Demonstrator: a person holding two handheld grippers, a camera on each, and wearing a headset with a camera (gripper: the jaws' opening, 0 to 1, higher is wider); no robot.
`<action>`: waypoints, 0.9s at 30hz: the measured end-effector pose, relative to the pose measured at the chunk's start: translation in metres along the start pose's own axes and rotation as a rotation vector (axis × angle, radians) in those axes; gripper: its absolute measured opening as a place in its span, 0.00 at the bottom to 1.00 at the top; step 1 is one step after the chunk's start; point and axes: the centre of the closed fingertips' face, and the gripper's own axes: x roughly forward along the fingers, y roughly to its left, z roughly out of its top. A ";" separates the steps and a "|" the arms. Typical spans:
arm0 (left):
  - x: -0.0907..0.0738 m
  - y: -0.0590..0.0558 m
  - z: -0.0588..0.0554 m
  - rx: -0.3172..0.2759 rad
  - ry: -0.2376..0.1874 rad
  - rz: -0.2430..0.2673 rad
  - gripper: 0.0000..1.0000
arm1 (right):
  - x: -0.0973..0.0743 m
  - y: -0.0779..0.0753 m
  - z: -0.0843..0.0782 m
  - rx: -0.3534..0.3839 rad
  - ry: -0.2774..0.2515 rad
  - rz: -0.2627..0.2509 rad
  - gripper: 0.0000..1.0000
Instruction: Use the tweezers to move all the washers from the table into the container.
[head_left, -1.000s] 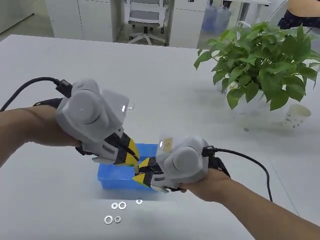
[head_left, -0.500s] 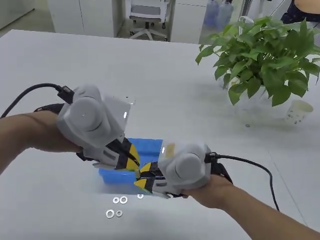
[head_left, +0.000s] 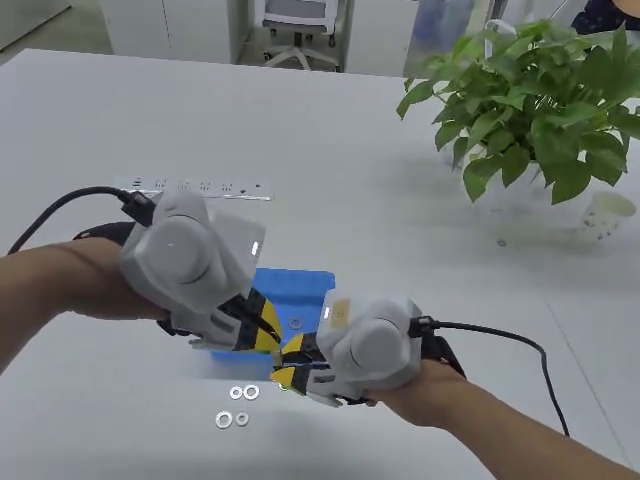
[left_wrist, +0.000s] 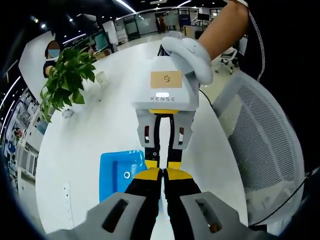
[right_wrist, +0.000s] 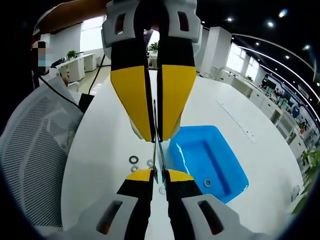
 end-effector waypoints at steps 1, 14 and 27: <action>0.001 0.000 -0.001 -0.001 0.000 -0.001 0.06 | 0.001 0.000 -0.001 -0.001 0.001 0.001 0.11; 0.014 0.003 -0.012 -0.014 0.001 -0.008 0.06 | 0.012 -0.002 -0.015 0.010 0.021 0.016 0.11; 0.024 0.006 -0.016 -0.022 0.006 -0.027 0.06 | 0.017 -0.005 -0.024 0.037 0.026 0.029 0.12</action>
